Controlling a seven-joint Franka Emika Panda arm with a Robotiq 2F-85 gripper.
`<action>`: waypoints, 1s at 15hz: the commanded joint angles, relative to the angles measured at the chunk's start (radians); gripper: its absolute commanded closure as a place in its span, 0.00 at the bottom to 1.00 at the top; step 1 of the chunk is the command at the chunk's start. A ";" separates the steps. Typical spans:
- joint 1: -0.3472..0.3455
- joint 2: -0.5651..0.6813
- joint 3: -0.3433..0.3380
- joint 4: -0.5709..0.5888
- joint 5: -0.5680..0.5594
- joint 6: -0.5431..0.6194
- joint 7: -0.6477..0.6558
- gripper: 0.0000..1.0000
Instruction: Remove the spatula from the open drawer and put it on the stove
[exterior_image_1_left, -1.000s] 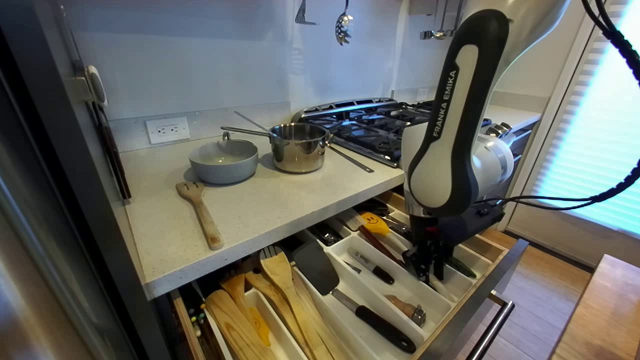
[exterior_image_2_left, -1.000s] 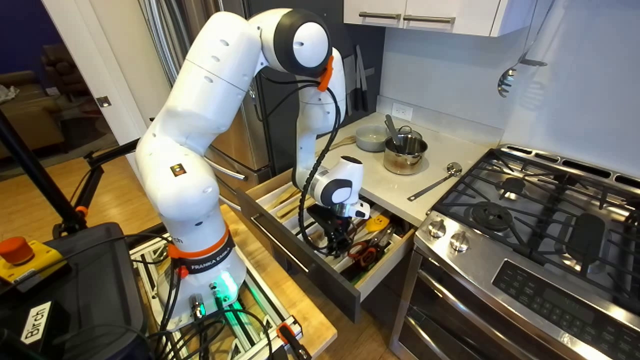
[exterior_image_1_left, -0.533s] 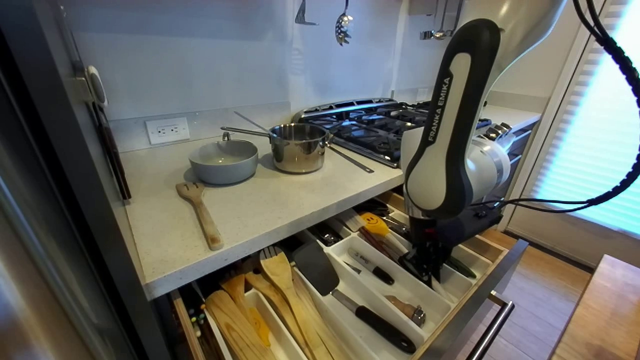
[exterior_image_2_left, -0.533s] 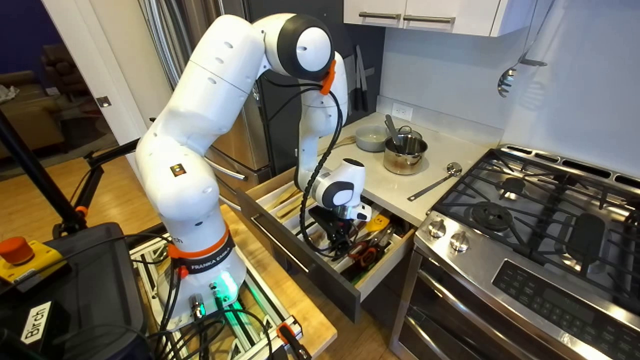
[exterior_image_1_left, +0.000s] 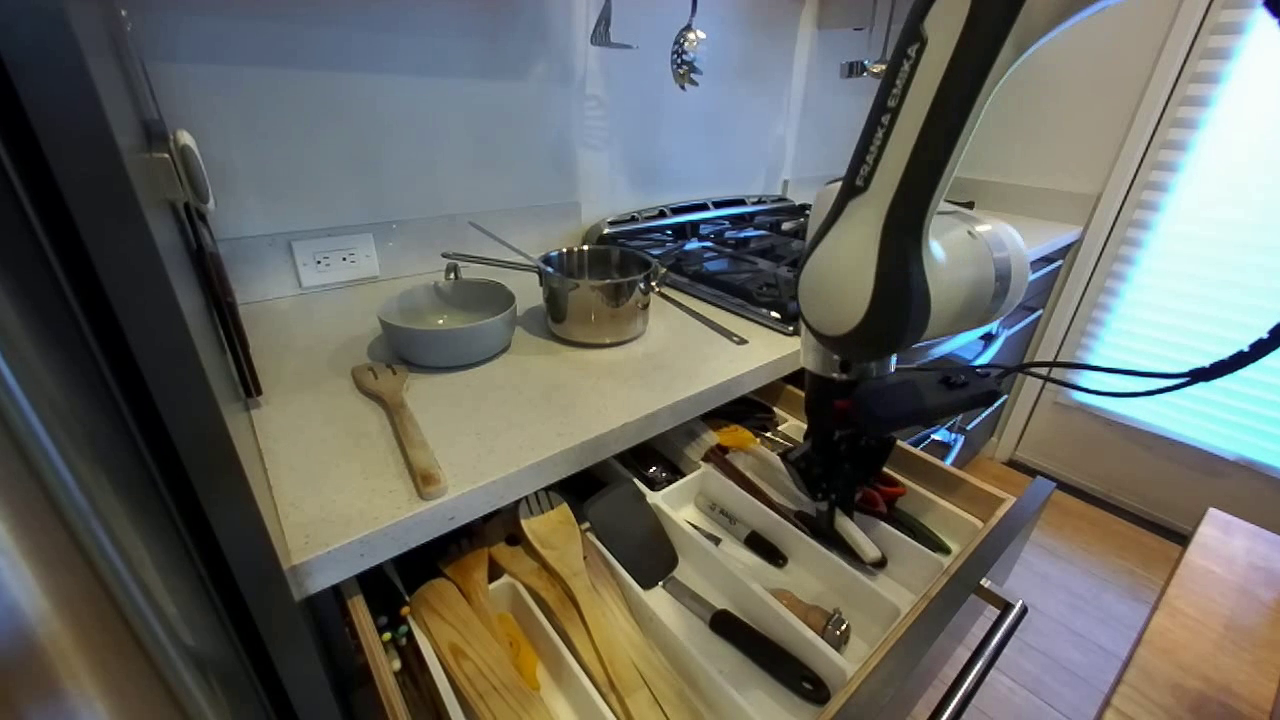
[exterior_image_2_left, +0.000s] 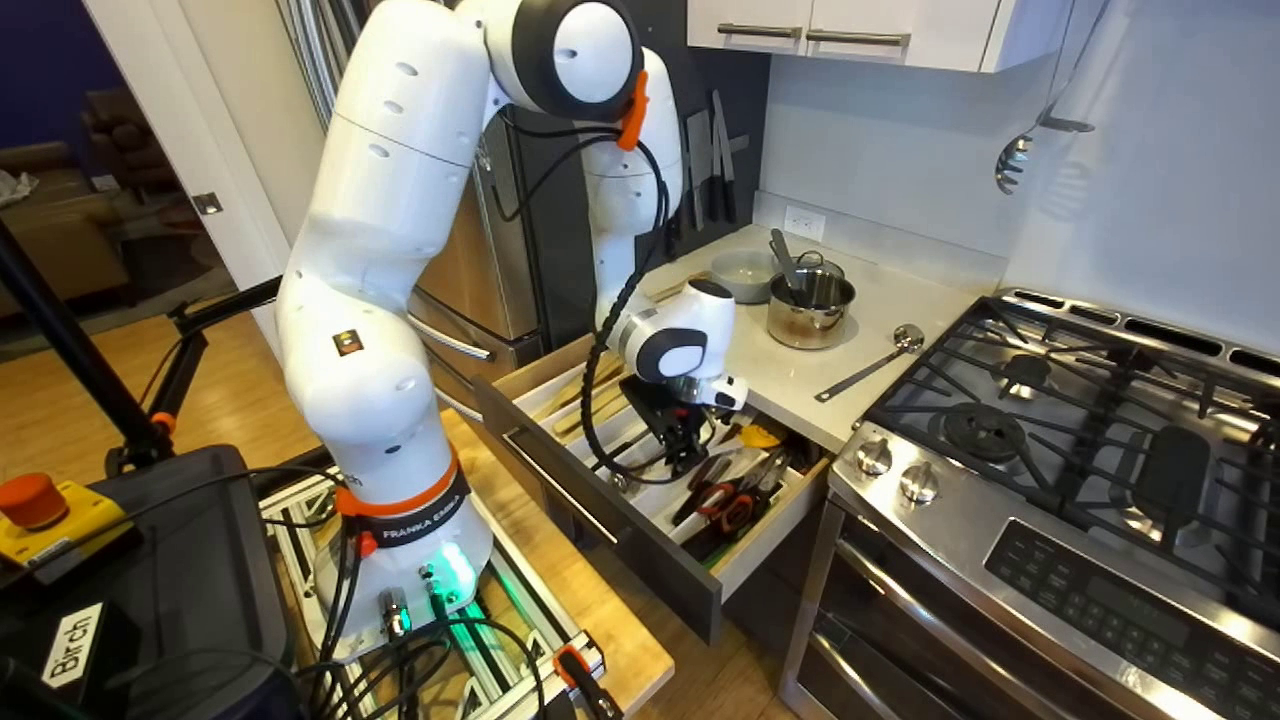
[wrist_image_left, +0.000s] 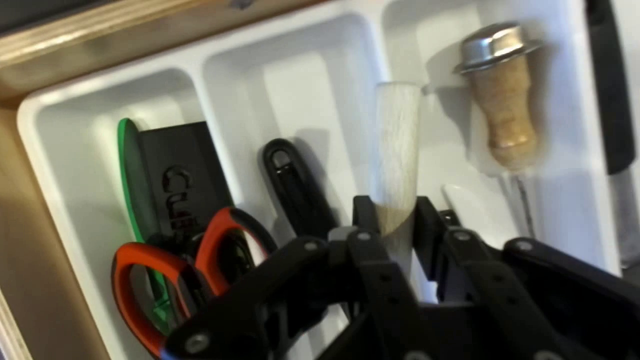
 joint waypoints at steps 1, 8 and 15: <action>-0.170 -0.222 0.210 -0.130 0.202 -0.099 -0.145 0.94; -0.345 -0.604 0.473 -0.269 0.787 -0.312 -0.540 0.94; -0.072 -0.924 0.048 -0.295 0.737 -0.829 -0.751 0.94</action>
